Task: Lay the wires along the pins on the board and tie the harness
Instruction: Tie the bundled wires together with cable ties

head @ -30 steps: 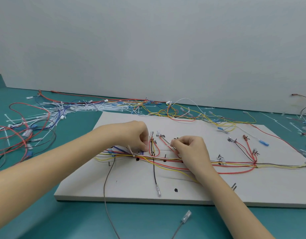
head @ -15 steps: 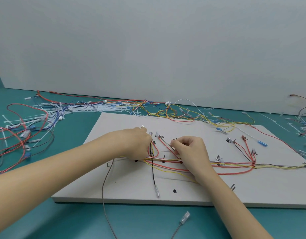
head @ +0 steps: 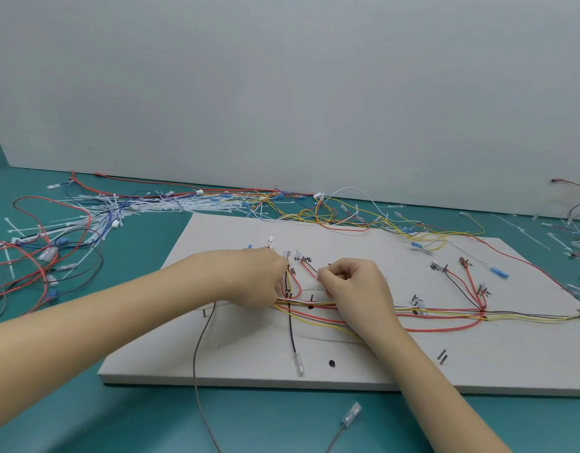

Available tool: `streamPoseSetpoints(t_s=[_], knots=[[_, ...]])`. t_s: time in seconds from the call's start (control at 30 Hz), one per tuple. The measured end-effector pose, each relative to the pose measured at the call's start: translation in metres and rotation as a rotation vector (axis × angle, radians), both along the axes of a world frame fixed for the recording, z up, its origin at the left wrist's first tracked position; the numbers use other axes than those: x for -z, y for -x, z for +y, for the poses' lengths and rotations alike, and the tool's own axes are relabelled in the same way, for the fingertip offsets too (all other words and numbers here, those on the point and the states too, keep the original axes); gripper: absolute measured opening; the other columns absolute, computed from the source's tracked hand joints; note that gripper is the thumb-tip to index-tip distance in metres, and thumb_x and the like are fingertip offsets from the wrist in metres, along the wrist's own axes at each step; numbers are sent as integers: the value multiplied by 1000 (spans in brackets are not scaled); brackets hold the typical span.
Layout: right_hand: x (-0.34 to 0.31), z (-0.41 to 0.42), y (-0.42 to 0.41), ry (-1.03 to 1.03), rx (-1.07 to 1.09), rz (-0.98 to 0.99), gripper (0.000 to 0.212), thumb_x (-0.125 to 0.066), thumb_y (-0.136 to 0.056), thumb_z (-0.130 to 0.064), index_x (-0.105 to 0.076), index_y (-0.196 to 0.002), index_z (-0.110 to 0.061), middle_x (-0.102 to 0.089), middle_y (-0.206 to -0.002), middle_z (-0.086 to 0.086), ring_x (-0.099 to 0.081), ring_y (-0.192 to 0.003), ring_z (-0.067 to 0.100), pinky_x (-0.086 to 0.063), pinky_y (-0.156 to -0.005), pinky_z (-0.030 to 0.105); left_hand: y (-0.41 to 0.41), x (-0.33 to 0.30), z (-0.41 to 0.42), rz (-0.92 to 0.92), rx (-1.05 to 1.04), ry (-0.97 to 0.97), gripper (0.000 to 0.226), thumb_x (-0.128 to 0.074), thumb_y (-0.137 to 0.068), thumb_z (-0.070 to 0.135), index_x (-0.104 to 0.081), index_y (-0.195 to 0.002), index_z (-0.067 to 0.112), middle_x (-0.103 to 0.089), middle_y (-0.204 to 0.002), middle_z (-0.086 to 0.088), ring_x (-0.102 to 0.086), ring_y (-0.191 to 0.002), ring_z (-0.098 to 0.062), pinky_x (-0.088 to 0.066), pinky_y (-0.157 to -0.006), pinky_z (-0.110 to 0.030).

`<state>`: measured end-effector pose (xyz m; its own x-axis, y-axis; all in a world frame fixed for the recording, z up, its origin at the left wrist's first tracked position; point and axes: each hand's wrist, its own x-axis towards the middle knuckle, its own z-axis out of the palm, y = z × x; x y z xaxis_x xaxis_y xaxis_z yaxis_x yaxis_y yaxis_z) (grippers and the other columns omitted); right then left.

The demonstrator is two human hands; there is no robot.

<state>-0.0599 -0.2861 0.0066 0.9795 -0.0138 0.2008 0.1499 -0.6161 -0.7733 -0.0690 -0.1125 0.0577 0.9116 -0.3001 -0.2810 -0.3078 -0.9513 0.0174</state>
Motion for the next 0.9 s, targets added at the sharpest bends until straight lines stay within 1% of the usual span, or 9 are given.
streamPoseSetpoints(t_s=[0.13,0.27,0.4,0.5,0.57,0.67,0.77,0.83,0.9], knots=[[-1,7,2,-27,-71,-91,20,-62,-85,-27,-67,-65,-23,-64,-62,-10,-59,-82,21,-47,-69,33,-7,4,11,70,-12,146,14,-48,-95,17,-55,-96,6,-60,-93,-7,-49,-78,-20,-43,-73,-33],[-2,11,3,-42,-126,-134,18,-64,-87,-21,-70,-70,-16,-66,-63,-4,-59,-68,12,-48,-68,31,-12,1,18,113,-18,229,2,-52,-97,28,-53,-97,28,-51,-78,16,-46,-69,-1,-35,-60,-22],[0,11,3,-50,-192,-122,16,-67,-86,-20,-69,-70,-21,-66,-63,-7,-58,-61,5,-46,-63,23,-13,0,20,172,-68,372,12,-49,-95,24,-58,-102,22,-54,-76,10,-47,-63,-5,-35,-57,-22],[1,13,2,-44,-218,-132,17,-67,-87,-21,-68,-71,-24,-67,-64,-7,-58,-62,4,-44,-61,17,-14,0,24,234,-81,552,22,-50,-92,17,-71,-88,19,-60,-72,8,-51,-63,-7,-41,-62,-18],[1,14,2,-30,-234,-141,16,-65,-89,-21,-68,-73,-21,-65,-66,-8,-57,-65,2,-40,-59,11,-14,1,26,265,-95,635,26,-53,-89,14,-75,-79,22,-61,-66,8,-52,-60,-4,-42,-57,-14],[1,14,2,-19,-261,-146,16,-64,-91,-20,-68,-76,-18,-62,-66,-11,-54,-66,-2,-38,-61,9,-14,4,32,304,-114,720,19,-60,-79,22,-78,-79,26,-70,-72,6,-57,-64,-2,-47,-61,-13],[0,14,1,-27,-273,-148,16,-64,-91,-18,-68,-75,-18,-61,-64,-12,-53,-63,-3,-38,-61,10,-16,5,43,372,-106,819,20,-69,-71,24,-79,-88,27,-74,-83,1,-61,-74,-5,-49,-73,-19],[0,15,0,-38,-278,-138,16,-64,-90,-18,-70,-75,-16,-64,-65,-8,-56,-62,2,-40,-59,12,-18,8,50,384,-96,865,19,-74,-77,19,-79,-94,26,-74,-86,-2,-63,-77,-8,-50,-76,-18],[0,16,0,-57,-273,-129,15,-65,-90,-18,-73,-77,-15,-67,-66,-4,-61,-65,10,-49,-65,24,-19,13,52,352,-96,902,15,-72,-86,17,-79,-95,26,-75,-88,-5,-62,-78,-11,-50,-77,-20]])
